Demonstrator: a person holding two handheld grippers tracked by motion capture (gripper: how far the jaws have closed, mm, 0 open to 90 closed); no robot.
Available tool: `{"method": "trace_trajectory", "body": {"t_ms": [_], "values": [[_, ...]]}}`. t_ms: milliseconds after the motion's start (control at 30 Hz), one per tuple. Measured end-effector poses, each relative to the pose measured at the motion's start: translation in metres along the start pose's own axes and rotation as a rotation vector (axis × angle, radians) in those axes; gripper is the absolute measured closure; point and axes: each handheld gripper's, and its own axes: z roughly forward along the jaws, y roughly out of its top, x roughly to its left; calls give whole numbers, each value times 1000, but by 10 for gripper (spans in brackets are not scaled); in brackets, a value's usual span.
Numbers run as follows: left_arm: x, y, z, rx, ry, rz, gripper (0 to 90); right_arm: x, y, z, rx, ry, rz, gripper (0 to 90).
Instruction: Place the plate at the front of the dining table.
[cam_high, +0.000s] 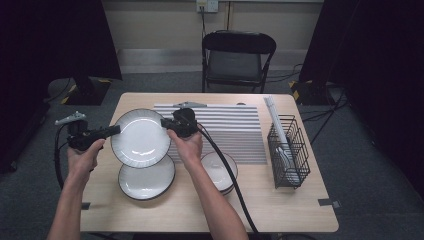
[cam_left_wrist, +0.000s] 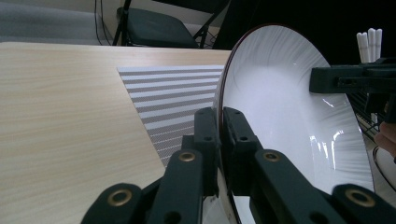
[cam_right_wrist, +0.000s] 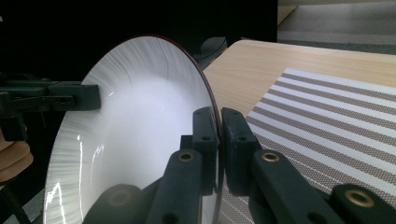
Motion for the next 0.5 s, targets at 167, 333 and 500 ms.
{"method": "trace_trajectory", "body": {"t_ms": [167,333,500], "values": [[-5,5,3,-4,-3,12,853,-2,3,-5,-7,-4,0,855],[-9,11,6,-4,-3,20,853,-5,6,-9,-13,-7,2,855],[-15,17,10,-7,-10,29,853,-10,10,-17,-26,-11,3,855]]}}
